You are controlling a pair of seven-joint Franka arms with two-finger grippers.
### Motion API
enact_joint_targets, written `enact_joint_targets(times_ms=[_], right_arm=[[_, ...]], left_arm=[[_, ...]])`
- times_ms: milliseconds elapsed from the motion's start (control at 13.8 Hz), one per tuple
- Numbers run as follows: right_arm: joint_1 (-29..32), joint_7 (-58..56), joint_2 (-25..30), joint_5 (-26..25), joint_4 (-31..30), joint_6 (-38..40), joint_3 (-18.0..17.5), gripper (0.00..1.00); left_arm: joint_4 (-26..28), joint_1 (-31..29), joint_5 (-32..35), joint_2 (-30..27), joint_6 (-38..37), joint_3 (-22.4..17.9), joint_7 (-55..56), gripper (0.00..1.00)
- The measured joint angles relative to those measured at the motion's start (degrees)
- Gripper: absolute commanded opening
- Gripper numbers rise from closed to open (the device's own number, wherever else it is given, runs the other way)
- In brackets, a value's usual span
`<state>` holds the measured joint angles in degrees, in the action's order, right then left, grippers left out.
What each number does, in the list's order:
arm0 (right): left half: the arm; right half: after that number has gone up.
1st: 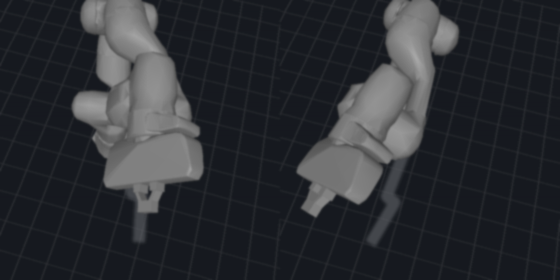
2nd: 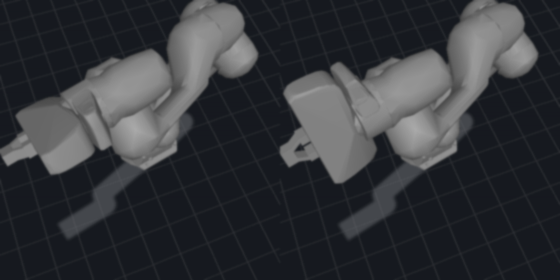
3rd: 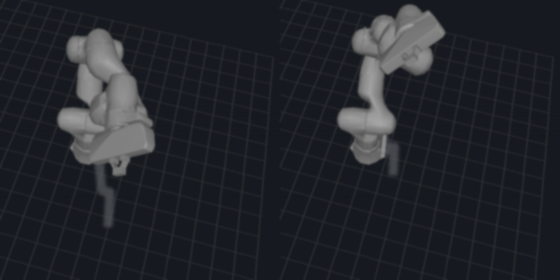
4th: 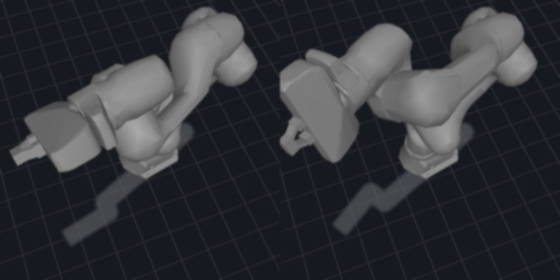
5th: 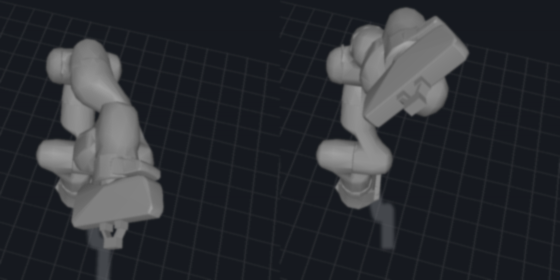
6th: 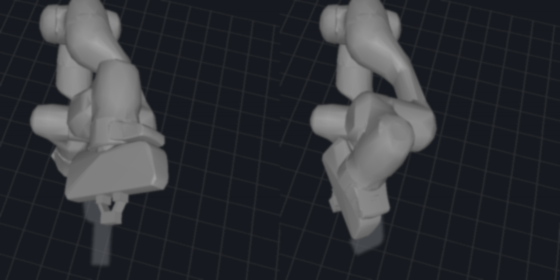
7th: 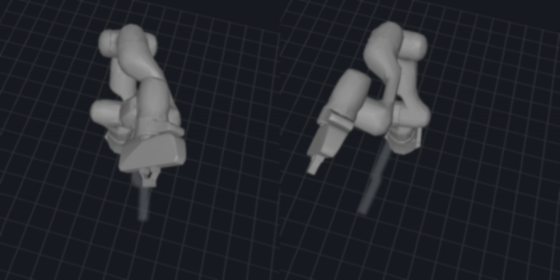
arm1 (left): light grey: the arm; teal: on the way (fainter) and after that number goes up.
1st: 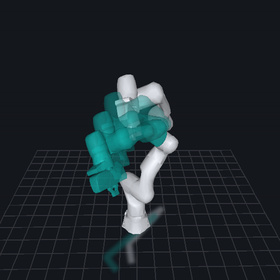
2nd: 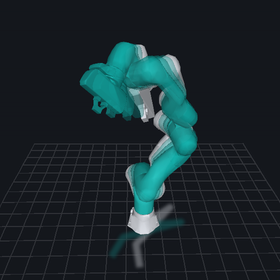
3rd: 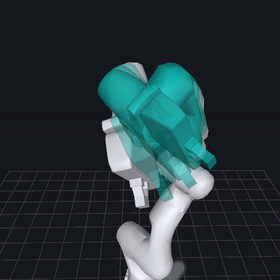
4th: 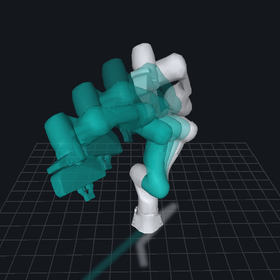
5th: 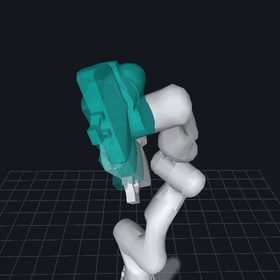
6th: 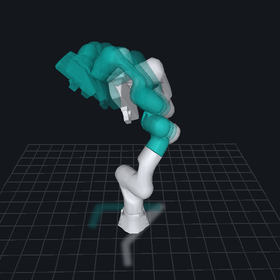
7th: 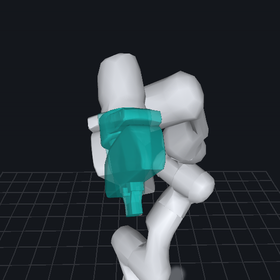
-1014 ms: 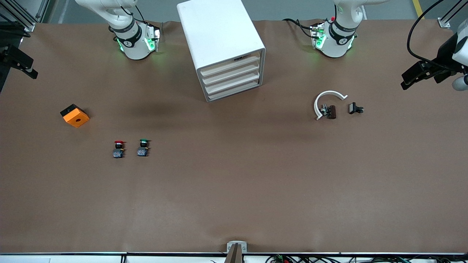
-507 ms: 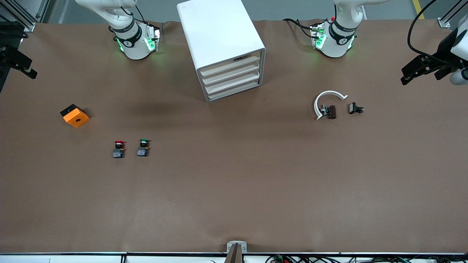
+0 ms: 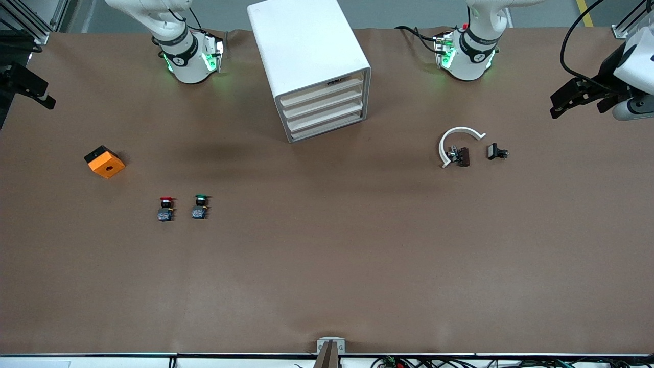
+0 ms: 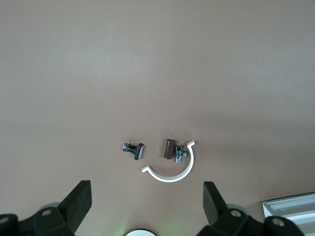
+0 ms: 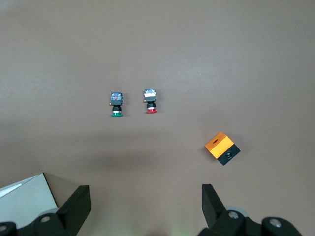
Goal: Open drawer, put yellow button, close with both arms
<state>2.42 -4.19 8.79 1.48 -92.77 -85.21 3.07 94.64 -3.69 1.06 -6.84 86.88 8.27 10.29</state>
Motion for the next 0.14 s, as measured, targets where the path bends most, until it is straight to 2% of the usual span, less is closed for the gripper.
enact_joint_targets(times_ms=[145], right_arm=[[0.0, -0.51, 0.0, 0.0, 0.0, 0.03, 0.01, 1.0]], left_arm=[[0.0, 0.01, 0.0, 0.03, -0.32, 0.13, -0.24, 1.0]])
